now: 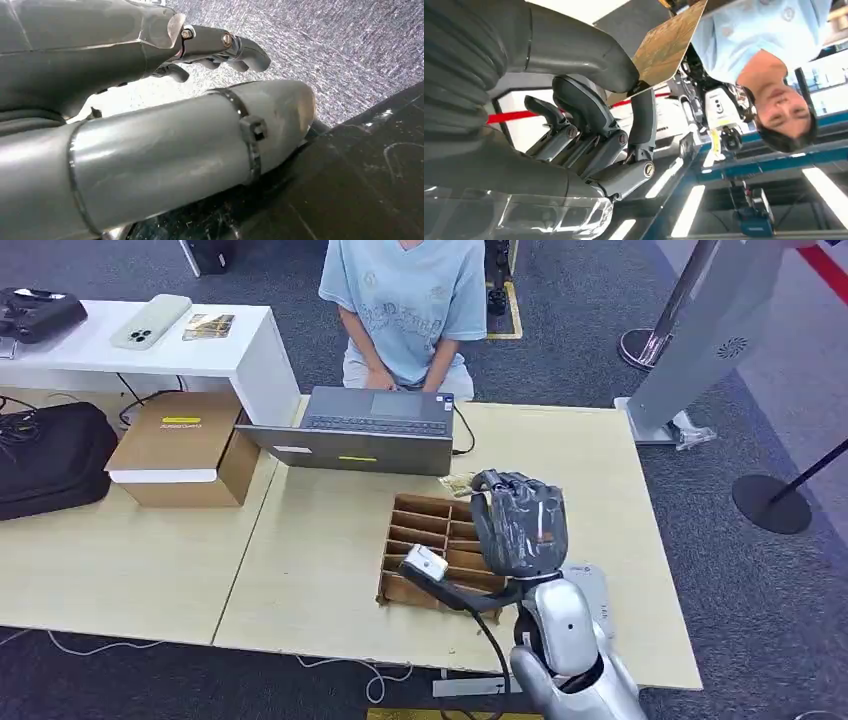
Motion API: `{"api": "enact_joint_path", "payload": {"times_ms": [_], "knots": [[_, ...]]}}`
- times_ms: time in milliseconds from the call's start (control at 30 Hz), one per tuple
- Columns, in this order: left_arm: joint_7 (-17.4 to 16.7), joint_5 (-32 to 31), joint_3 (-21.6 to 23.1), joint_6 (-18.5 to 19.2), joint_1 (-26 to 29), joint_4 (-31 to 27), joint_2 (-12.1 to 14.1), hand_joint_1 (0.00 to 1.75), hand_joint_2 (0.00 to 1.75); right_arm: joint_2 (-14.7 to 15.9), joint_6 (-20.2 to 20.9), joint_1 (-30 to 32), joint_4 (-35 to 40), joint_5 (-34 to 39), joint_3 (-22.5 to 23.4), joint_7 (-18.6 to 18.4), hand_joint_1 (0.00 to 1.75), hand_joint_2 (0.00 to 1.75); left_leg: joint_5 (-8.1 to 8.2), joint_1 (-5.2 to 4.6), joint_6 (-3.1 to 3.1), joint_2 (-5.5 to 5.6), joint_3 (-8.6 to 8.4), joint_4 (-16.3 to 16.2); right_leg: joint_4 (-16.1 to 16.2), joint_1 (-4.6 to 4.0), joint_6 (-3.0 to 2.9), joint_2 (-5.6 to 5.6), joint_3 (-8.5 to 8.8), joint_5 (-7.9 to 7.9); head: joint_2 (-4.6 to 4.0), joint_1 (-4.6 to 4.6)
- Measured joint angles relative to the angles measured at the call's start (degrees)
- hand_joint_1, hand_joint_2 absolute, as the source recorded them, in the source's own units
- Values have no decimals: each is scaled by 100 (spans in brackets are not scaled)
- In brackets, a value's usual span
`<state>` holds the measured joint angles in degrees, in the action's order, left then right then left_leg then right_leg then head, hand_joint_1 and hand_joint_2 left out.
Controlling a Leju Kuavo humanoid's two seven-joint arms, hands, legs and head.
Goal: Pass the card to the sensor for recognition and then transmit it.
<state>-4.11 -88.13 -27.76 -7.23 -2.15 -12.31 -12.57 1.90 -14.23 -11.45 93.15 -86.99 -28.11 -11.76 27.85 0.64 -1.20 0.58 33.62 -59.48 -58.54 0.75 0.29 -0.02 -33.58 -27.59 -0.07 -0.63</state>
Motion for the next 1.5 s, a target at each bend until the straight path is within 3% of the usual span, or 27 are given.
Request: {"api": "enact_joint_path", "payload": {"times_ms": [800,1500], "knots": [[20,-9,72,20,2,11,2,0,0,31,537,-1697,-844,137,-212,-15,175,175,-1,0,1,2,2,-3,-1,0,2,-2,1,2,0,-2],[55,-11,166,50,1,13,9,0,0,-162,579,-2693,-1818,393,-240,53,175,175,-2,0,1,3,2,-5,-2,0,3,-2,0,4,0,-2]]}}
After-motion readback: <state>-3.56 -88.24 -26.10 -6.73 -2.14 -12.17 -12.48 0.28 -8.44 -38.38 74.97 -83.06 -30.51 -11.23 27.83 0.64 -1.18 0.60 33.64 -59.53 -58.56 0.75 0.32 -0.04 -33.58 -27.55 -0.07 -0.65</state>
